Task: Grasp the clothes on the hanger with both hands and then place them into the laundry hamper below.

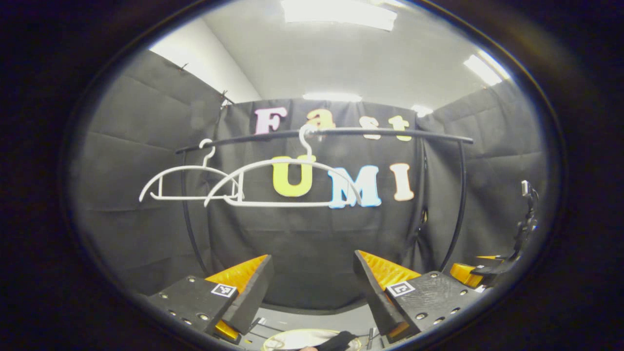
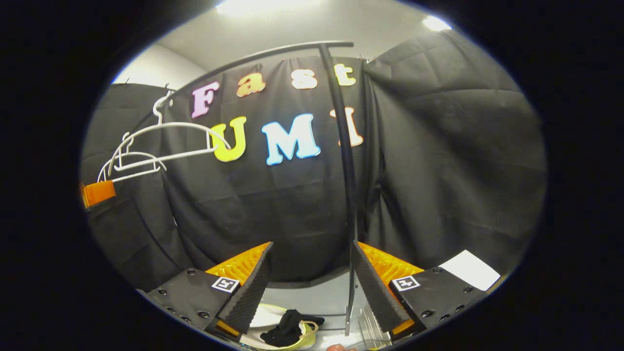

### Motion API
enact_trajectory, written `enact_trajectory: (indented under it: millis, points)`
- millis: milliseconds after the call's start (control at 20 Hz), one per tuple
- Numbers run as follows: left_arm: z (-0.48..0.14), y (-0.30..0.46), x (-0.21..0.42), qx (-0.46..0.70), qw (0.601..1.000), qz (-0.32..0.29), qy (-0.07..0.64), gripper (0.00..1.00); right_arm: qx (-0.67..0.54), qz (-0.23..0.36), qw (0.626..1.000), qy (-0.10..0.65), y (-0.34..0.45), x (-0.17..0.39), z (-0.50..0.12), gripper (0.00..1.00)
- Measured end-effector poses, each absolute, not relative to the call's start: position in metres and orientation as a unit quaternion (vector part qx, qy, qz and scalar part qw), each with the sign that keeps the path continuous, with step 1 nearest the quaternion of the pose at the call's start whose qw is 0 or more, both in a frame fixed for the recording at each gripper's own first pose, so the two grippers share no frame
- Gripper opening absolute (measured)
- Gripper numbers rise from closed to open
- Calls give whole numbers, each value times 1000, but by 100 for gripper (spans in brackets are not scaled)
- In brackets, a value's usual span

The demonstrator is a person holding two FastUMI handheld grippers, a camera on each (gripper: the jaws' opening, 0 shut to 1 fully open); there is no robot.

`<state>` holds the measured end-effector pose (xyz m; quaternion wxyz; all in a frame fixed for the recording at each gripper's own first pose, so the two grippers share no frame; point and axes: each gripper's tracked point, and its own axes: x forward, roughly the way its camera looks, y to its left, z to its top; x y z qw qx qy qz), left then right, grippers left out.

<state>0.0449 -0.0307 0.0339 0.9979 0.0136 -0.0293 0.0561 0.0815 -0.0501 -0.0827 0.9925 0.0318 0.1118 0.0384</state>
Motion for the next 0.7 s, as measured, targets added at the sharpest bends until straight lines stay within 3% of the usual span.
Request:
enact_trajectory:
  millis: [200, 250, 350, 450, 500, 700]
  points:
    - [52, -42, 20, 6, 995, 90, -52, 94, 45, 44, 997, 44, -71, 77, -38, 98]
    - [56, -43, 15, 7, 993, 102, -56, 94, 49, 46, 997, 32, -77, 75, -29, 92]
    - [71, -49, 8, 4, 991, 116, -72, 95, 52, 50, 997, 11, -86, 70, -11, 98]
    - [80, -59, 8, -2, 990, 113, -80, 95, 54, 40, 998, -4, -100, 66, 3, 98]
    - [82, -62, 10, -6, 991, 106, -81, 95, 58, 32, 998, -12, -105, 65, 9, 92]
    - [94, -61, 16, -16, 993, 87, -78, 95, 63, 1, 997, -35, -113, 64, 27, 97]
